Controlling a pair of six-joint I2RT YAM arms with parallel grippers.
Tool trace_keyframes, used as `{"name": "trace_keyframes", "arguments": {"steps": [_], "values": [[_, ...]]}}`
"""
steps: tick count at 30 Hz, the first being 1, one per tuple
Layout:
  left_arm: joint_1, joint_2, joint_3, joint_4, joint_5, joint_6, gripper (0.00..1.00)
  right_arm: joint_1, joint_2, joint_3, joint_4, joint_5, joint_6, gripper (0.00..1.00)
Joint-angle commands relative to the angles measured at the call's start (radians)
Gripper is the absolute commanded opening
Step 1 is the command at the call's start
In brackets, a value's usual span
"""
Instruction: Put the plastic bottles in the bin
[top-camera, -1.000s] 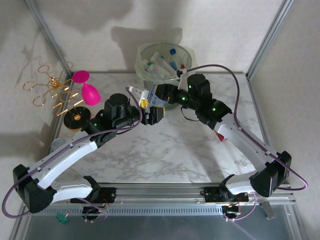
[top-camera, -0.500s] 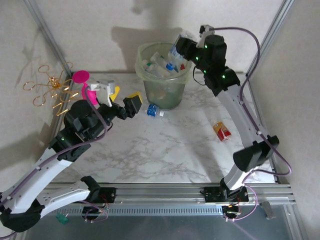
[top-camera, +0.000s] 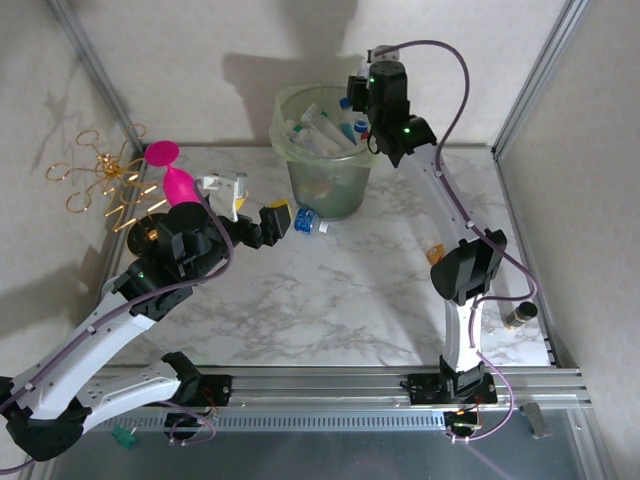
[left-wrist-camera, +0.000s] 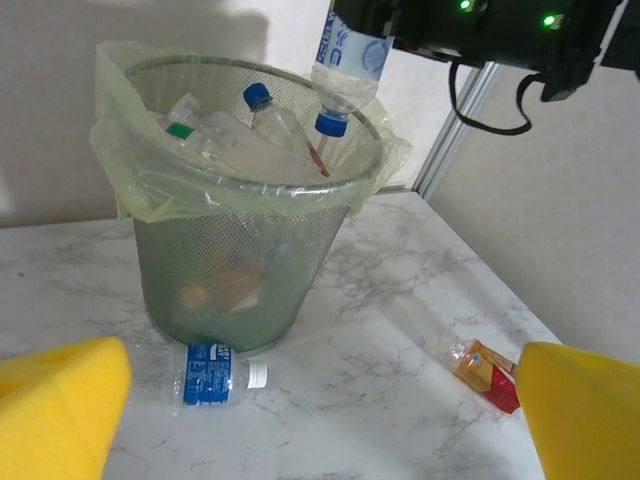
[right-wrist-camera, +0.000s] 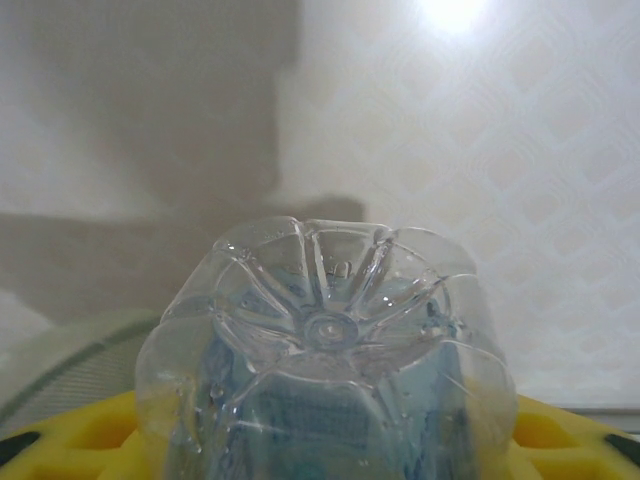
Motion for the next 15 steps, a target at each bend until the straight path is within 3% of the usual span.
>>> {"name": "trace_keyframes", "arguments": {"steps": [1, 6, 9, 10, 15], "values": [[-0.002, -0.006, -0.032, -0.019, 0.001, 0.012, 0.98, 0.042, 0.021, 0.035, 0.02, 0.082, -0.126, 0.55], [-0.003, -0.001, -0.046, -0.01, 0.008, 0.008, 0.98, 0.071, 0.093, 0.063, 0.043, 0.127, -0.204, 0.58], [-0.002, 0.004, -0.045, -0.015, 0.013, 0.008, 0.98, 0.075, 0.161, 0.137, 0.01, 0.113, -0.202, 0.81], [-0.002, 0.007, -0.047, -0.018, 0.012, 0.007, 0.98, 0.076, 0.174, 0.154, 0.008, 0.107, -0.2, 0.84], [-0.002, 0.004, -0.056, -0.019, 0.015, -0.002, 0.98, 0.076, 0.188, 0.157, 0.023, 0.059, -0.169, 0.83]]}}
